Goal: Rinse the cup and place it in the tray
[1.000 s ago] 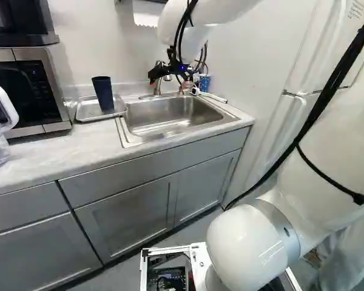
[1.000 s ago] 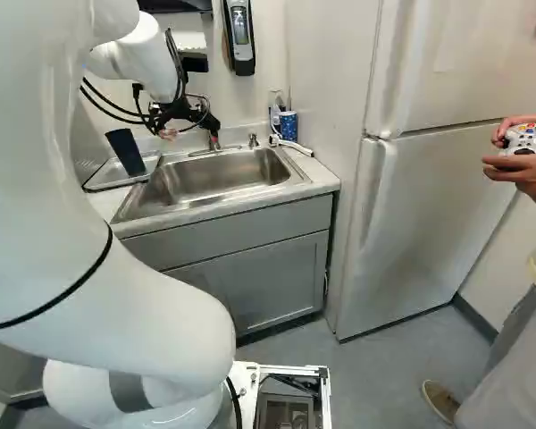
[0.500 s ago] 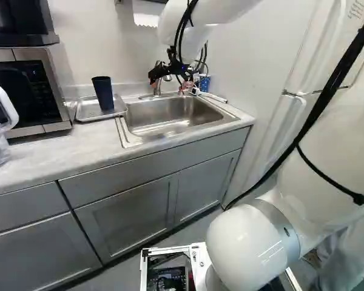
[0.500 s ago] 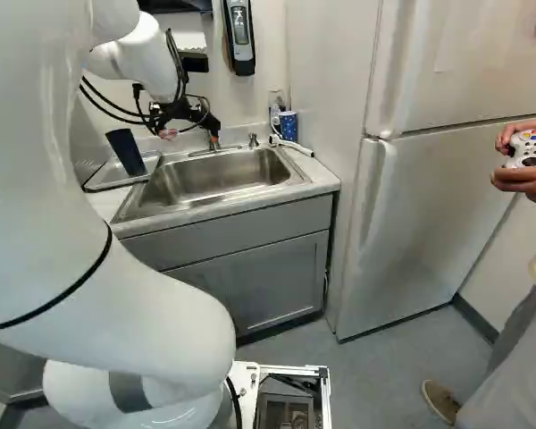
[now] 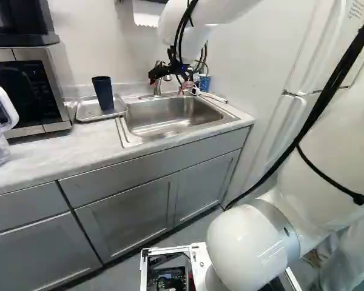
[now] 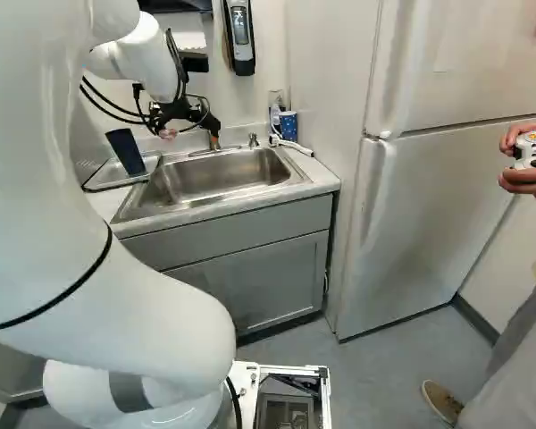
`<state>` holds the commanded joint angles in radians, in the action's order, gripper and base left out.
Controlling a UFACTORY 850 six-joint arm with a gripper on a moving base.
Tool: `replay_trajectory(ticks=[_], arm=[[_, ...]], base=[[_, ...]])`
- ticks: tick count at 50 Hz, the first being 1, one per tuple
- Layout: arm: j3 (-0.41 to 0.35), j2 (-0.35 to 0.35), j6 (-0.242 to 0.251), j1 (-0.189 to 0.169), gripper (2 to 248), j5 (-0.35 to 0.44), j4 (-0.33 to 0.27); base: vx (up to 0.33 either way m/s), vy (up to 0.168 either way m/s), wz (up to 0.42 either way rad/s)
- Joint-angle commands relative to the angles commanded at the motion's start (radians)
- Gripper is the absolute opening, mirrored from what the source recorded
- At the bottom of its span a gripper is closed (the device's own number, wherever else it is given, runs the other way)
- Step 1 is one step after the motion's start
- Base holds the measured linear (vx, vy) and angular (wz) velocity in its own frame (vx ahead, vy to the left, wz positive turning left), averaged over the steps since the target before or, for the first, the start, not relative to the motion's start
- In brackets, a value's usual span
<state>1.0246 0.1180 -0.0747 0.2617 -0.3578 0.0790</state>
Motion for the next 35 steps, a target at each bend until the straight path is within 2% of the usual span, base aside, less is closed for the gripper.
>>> replay_trajectory(ticks=[16,35], arm=[[0.000,0.000,0.000,0.000,247,0.000,0.000],[0.000,0.000,0.000,0.000,247,0.000,0.000]], base=[[-0.065,0.019,0.100],[-0.085,0.028,0.205]])
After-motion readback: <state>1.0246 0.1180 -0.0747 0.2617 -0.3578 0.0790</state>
